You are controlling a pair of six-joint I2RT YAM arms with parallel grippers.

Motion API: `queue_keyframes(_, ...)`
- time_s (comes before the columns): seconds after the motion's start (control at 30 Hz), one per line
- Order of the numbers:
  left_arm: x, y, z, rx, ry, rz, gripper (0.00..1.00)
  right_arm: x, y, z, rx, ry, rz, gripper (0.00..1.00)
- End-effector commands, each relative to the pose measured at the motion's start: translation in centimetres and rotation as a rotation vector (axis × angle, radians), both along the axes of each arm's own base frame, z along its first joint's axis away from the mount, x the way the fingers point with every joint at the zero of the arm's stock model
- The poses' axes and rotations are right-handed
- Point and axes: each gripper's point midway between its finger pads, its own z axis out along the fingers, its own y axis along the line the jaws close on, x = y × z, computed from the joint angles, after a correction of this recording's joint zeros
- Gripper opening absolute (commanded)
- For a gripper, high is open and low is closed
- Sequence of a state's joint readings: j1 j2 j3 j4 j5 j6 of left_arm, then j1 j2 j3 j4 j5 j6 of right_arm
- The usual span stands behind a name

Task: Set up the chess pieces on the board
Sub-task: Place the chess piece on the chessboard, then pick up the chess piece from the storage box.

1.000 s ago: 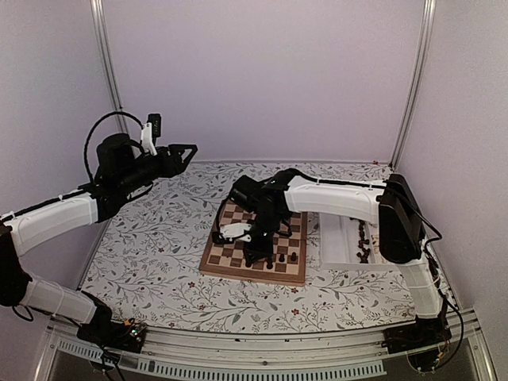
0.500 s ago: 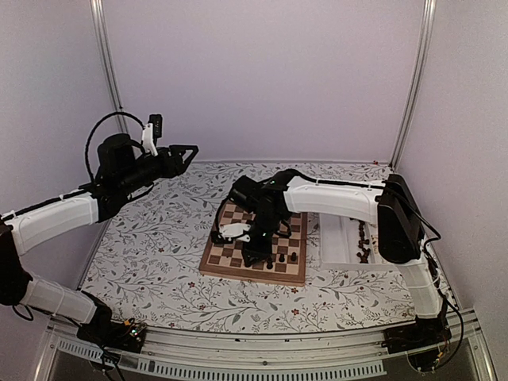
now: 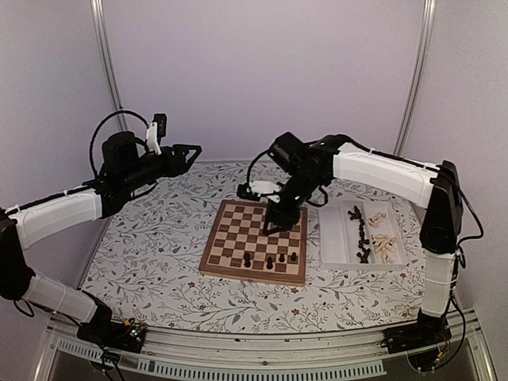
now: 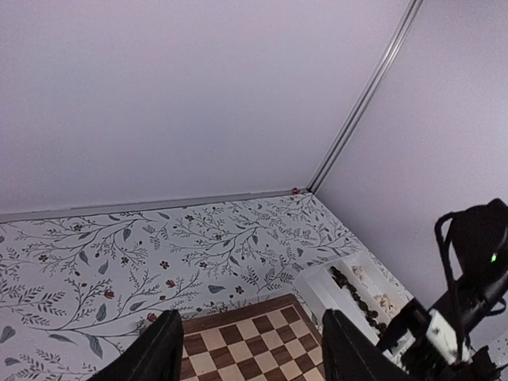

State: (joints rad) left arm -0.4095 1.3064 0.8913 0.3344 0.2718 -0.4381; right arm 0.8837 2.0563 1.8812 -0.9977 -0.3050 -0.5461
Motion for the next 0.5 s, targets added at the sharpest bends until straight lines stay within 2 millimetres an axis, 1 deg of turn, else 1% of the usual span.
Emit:
queue_keyframes(0.0, 0.6, -0.7, 0.8, 0.033, -0.001, -0.040, 0.61, 4.8, -7.8, 3.2, 0.037, -0.068, -0.191, 0.55)
queue_keyframes(0.07, 0.6, -1.3, 0.8, 0.068, 0.007, -0.061, 0.60, 6.8, -11.9, 4.0, 0.050, -0.098, -0.295, 0.55)
queue_keyframes(0.1, 0.6, -1.6, 0.7, 0.085, 0.006, -0.066, 0.60, 7.7, -13.8, 3.8, 0.058, -0.099, -0.346, 0.55)
queue_keyframes(0.13, 0.6, -1.9, 0.6, 0.098, 0.004, -0.072, 0.59, 8.9, -16.6, 4.2, 0.071, -0.115, -0.424, 0.54)
queue_keyframes(0.17, 0.5, -2.2, 0.4, 0.110, 0.005, -0.081, 0.59, 9.6, -18.7, 3.7, 0.067, -0.120, -0.479, 0.53)
queue_keyframes(0.23, 0.6, -3.0, -0.3, 0.129, 0.018, -0.106, 0.58, 10.2, -22.0, 2.3, 0.051, -0.126, -0.564, 0.50)
queue_keyframes(0.27, 0.7, -3.4, -0.8, 0.139, 0.030, -0.122, 0.57, 10.4, -23.4, 1.7, 0.038, -0.132, -0.599, 0.48)
queue_keyframes(0.33, 0.6, -4.6, -1.7, 0.153, 0.051, -0.166, 0.57, 10.8, -25.8, -0.4, -0.012, -0.146, -0.661, 0.44)
queue_keyframes(0.37, 0.5, -5.2, -2.0, 0.152, 0.062, -0.192, 0.56, 11.0, -26.7, -1.6, -0.036, -0.143, -0.686, 0.42)
queue_keyframes(0.47, 0.4, -6.5, -3.2, 0.150, 0.092, -0.253, 0.55, 11.7, -28.7, -4.2, -0.085, -0.129, -0.739, 0.38)
